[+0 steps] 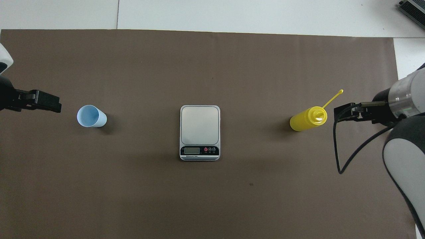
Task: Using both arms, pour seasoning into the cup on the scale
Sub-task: 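Move the left gripper toward the light blue cup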
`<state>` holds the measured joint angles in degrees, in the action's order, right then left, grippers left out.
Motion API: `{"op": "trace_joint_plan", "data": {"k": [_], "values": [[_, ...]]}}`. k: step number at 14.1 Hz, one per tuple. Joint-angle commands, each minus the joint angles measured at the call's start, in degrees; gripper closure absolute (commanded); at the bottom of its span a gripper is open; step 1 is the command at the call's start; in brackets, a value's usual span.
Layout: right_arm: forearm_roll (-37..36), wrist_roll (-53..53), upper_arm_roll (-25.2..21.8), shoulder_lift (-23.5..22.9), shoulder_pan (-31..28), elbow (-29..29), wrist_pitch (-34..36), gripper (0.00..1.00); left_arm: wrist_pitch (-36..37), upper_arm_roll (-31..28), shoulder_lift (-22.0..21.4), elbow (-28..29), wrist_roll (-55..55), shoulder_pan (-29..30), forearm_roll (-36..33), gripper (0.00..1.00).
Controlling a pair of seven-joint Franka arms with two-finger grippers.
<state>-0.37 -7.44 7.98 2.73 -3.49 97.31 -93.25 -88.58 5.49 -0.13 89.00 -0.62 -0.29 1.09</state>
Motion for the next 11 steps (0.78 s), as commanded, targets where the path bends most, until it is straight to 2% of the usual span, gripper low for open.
{"op": "trace_joint_plan", "data": {"k": [1,11], "values": [[0.29,-0.47,0.28,0.43,-0.64,0.34,0.26,0.00,-1.07,0.14,-1.54,2.05,0.88,0.12,-0.83,0.00],[0.29,-0.47,0.28,0.43,-0.73,0.34,0.26,0.00,-2.38,0.23,-1.98,3.28,1.06,0.29,-0.74,0.00]]}}
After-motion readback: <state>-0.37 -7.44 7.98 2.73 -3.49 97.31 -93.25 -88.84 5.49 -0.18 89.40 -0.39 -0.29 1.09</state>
